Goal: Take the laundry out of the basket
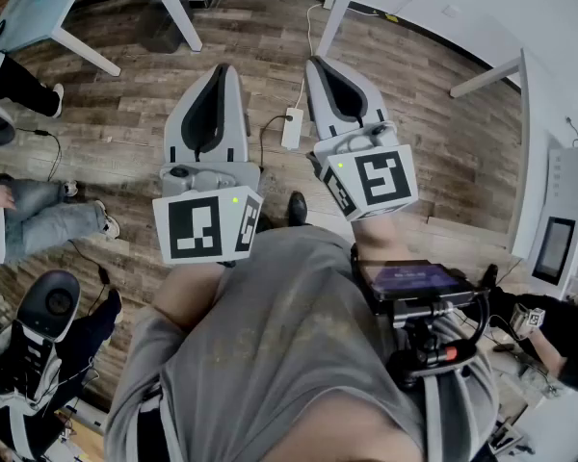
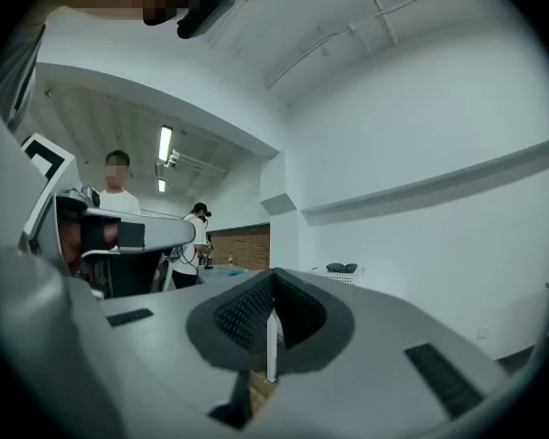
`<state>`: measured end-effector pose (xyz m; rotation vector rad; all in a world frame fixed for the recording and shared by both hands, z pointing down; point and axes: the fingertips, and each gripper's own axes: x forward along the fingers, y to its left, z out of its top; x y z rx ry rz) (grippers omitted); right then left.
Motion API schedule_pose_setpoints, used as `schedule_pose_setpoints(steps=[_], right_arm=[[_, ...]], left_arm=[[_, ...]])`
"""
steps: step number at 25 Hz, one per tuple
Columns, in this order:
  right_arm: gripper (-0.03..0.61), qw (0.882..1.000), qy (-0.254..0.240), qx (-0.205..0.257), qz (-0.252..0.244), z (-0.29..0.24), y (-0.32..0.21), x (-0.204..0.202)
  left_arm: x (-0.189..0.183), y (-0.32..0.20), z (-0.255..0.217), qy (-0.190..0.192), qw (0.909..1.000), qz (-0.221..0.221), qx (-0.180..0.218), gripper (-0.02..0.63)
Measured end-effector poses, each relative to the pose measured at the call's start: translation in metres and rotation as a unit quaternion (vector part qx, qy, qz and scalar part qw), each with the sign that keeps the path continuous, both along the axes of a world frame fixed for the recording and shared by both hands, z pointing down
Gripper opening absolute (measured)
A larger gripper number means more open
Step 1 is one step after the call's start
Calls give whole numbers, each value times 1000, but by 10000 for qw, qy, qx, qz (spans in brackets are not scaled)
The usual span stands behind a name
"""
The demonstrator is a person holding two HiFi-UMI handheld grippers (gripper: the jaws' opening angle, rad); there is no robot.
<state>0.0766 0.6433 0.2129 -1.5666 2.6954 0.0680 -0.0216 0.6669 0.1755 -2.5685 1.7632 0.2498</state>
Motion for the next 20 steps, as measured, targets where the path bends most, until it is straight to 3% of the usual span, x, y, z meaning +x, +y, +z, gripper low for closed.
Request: schedule_pose_setpoints(steps=[20], right_arm=[[8, 10000, 45, -37, -16, 21, 15, -54]], left_arm=[[-69, 12, 24, 151, 9999, -69, -34, 8]])
